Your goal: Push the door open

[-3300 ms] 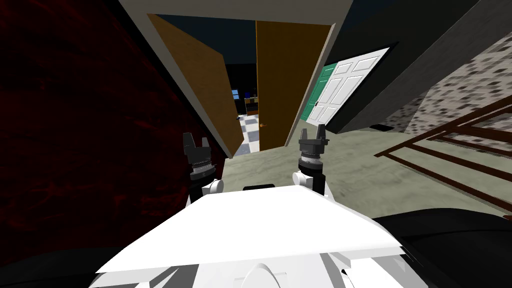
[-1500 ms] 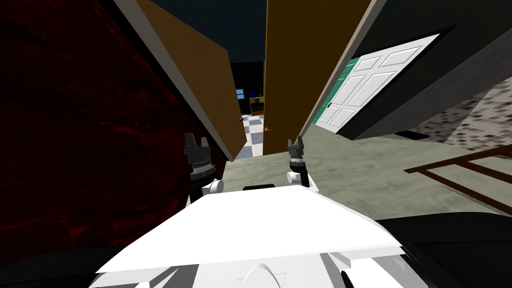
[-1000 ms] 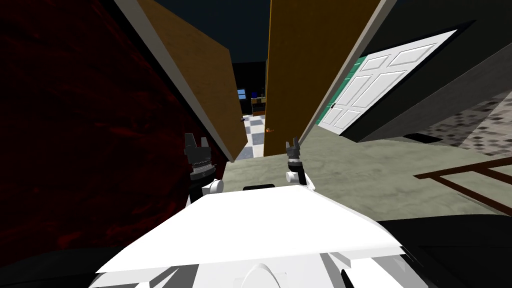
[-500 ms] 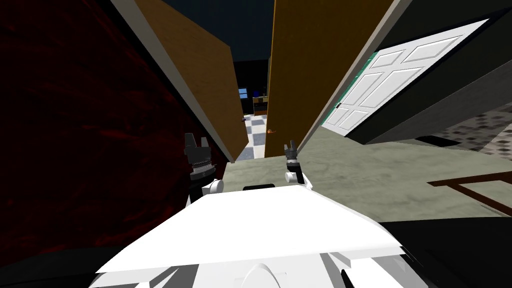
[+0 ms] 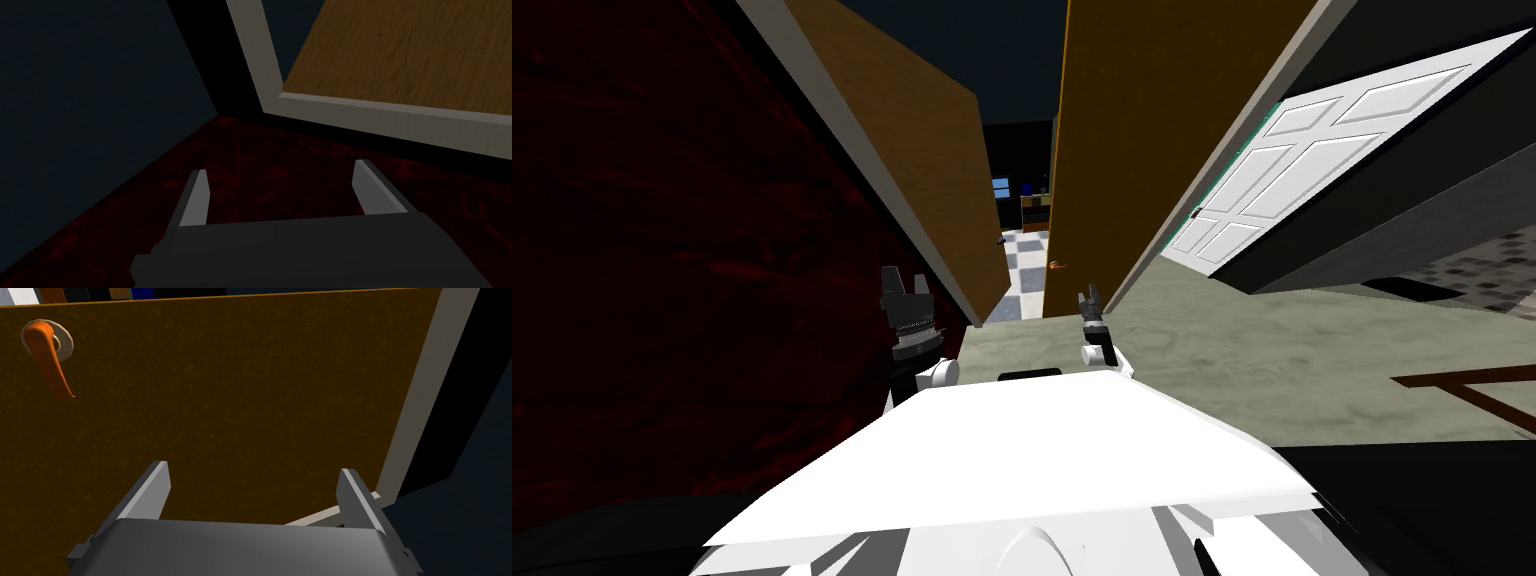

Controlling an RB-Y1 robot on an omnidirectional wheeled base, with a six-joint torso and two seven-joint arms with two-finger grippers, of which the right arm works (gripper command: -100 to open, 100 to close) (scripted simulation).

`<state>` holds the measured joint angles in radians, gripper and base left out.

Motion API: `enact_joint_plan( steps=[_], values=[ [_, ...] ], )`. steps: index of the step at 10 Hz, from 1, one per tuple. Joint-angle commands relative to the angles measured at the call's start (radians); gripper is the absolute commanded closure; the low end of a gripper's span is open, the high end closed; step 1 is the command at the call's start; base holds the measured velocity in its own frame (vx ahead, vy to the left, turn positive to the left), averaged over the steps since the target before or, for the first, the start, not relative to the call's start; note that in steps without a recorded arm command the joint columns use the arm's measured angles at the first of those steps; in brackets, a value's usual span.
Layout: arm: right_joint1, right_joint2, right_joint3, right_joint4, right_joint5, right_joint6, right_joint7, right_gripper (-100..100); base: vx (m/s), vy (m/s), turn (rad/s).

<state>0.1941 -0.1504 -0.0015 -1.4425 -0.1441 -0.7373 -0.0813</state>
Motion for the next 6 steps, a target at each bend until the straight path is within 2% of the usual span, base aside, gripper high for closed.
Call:
enact_joint_plan(
  steps=[1, 2, 3, 4, 6],
  values=[
    [-0.021, -0.007, 0.002, 0.050, -0.005, -0.006, -0.001, -100, 0.098, -0.021, 0.061],
    [-0.021, -0.007, 0.002, 0.057, -0.005, -0.006, -0.001, -100, 0.072, -0.028, 0.021],
    [-0.033, -0.011, 0.003, 0.091, -0.008, -0.010, -0.002, -100, 0.056, -0.019, 0.033],
    [-0.033, -0.011, 0.003, 0.091, -0.008, -0.010, -0.002, -100, 0.039, -0.010, 0.022],
    [-0.057, -0.020, 0.006, 0.151, -0.015, -0.018, -0.004, -100, 0.055, -0.007, 0.052]
  ],
)
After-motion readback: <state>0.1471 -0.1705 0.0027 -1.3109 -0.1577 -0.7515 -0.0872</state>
